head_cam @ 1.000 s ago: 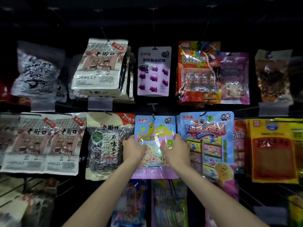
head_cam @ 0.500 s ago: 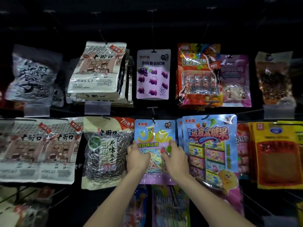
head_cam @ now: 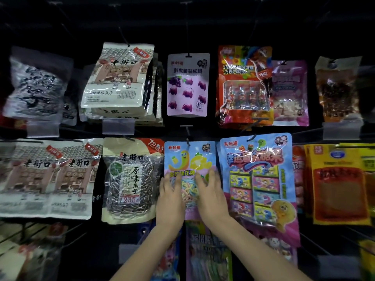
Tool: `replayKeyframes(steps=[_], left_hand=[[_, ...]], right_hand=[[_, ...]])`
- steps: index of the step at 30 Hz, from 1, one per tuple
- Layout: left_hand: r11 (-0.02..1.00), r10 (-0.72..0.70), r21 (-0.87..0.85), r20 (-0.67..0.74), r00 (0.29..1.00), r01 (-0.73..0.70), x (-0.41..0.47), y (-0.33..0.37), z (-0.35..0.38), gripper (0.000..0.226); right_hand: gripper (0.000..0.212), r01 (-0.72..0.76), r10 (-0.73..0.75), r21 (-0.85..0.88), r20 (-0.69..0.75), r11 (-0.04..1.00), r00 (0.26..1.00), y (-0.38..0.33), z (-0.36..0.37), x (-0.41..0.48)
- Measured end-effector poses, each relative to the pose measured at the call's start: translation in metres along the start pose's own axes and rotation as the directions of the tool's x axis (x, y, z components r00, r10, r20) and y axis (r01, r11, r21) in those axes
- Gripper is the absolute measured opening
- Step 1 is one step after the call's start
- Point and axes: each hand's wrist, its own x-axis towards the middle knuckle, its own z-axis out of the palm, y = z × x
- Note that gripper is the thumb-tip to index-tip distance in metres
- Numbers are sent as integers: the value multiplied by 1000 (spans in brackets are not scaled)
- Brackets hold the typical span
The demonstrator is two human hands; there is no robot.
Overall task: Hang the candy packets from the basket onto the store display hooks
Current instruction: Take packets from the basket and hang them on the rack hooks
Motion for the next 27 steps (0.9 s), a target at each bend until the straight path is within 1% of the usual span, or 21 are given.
replayKeyframes(steps=[2,6,8,10,12,15,17,18,22,24,27], left_hand=[[999,15,49,-6,1000,-15,3,0,1,93],[994,7,113,15,1000,-9,8,0,2,95],[989,3,145,19,1000,-5,9,1,0,93],[985,-2,175,18,1000,-2,8,3,-2,92],[980,3,198,17,1000,-7,7,5,-5,91],[976,10,219,24,1000,-15,2,6,-13,89],[976,9,218,40,999,-18,-1,6,-18,87],[976,11,218,48,999,-21,-3,7,-21,85],[976,36,210,72,997,-51,-13,10,-40,71],[980,54,188,89,995,-71,-21,13,-53,63],[988,99,110,116,988,-112,-42,16,-74,51]], right_hand=[[94,13,-13,-28,22,1000,1000,-1,-3,-1],[87,34,-31,-102,29,994,999,-1,-5,0],[85,18,-15,-116,34,993,999,-5,-4,-1],[91,11,-11,-136,1,991,1000,-7,3,0],[96,-4,8,-155,21,988,1000,-7,5,0],[88,25,-26,-84,-4,996,1000,-8,-5,-8],[85,25,-25,1,59,1000,998,-10,-17,-15],[86,22,-24,25,67,999,997,-11,-23,-17],[92,72,-83,130,82,989,993,-14,-41,-37],[88,102,-118,189,78,977,990,-11,-50,-50],[81,141,-160,256,53,956,986,-1,-70,-72]])
